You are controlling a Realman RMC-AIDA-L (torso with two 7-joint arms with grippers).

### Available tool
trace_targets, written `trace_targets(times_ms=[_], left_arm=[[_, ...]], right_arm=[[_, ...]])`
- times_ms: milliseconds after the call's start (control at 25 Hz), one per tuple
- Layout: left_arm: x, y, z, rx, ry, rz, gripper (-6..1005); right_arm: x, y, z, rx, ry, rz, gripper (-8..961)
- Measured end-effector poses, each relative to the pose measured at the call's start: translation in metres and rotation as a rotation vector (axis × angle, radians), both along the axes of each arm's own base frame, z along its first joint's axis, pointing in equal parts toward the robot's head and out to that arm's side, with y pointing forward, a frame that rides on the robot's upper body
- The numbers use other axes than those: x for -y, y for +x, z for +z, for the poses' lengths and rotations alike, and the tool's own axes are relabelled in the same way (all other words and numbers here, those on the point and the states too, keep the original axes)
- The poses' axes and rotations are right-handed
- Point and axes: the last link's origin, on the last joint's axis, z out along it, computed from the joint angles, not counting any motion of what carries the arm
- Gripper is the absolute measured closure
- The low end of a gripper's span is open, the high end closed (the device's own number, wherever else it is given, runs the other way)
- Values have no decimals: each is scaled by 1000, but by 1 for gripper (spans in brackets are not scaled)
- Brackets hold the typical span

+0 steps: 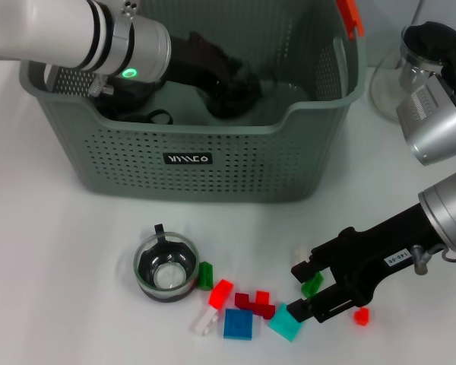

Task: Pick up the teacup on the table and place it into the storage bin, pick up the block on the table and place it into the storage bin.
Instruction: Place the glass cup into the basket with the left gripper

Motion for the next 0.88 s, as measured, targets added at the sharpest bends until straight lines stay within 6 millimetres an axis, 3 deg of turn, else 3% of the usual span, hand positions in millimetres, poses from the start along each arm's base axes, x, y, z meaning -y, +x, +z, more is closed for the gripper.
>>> trace_targets(times_ms=[400,560,680,880], left_arm=[[-3,3,13,13,34,4,424],[0,11,34,29,78,-26,262],[14,25,62,61,105,-85,161],[72,31,80,47,-8,-276,164]], right_arm=[[1,1,0,-4,0,1,219],[1,2,0,-4,1,1,219],[0,2,2,-5,7,-2,219],[-2,3,4,-5,17,0,219]])
